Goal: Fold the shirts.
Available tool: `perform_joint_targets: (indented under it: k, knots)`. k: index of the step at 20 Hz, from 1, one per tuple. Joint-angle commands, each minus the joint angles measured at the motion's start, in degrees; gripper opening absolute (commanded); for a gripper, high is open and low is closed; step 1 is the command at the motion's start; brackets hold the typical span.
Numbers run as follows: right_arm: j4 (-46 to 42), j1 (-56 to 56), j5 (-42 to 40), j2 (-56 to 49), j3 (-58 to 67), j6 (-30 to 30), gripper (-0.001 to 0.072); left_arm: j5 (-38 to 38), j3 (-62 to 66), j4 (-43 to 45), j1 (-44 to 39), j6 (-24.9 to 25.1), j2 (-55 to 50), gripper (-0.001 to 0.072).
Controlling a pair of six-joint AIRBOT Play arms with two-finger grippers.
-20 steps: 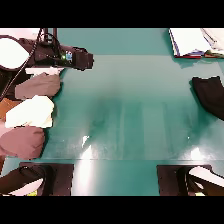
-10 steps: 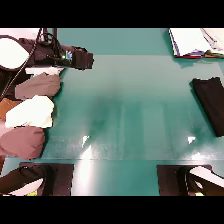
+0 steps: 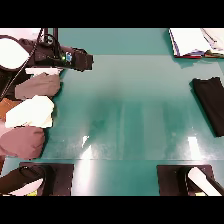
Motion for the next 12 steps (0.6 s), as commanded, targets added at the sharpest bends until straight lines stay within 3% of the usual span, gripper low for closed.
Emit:
perform_joint_targets:
  k: [1,2,3,4,12]
  knots:
    - [0.2,15.7,-0.6,1.9,0.0,0.0,0.0322,0.6,0.0,0.3,0.0,-0.1,0.0,0.0022]
    - [0.2,19.2,-1.0,2.0,0.0,-0.1,0.0228,1.1,0.0,0.3,0.0,0.0,0.0,0.0022]
    - [0.2,22.4,-1.2,2.0,0.0,-0.1,0.0084,1.6,0.0,0.3,0.0,-0.1,0.0,0.0023]
    - [0.1,25.0,-1.1,2.0,0.0,-0.1,0.0015,2.3,0.0,0.3,0.0,0.0,0.0,0.0022]
    - [0.2,30.6,-0.9,2.0,0.0,0.0,0.0015,4.1,0.0,0.3,0.0,0.0,0.0,0.0022]
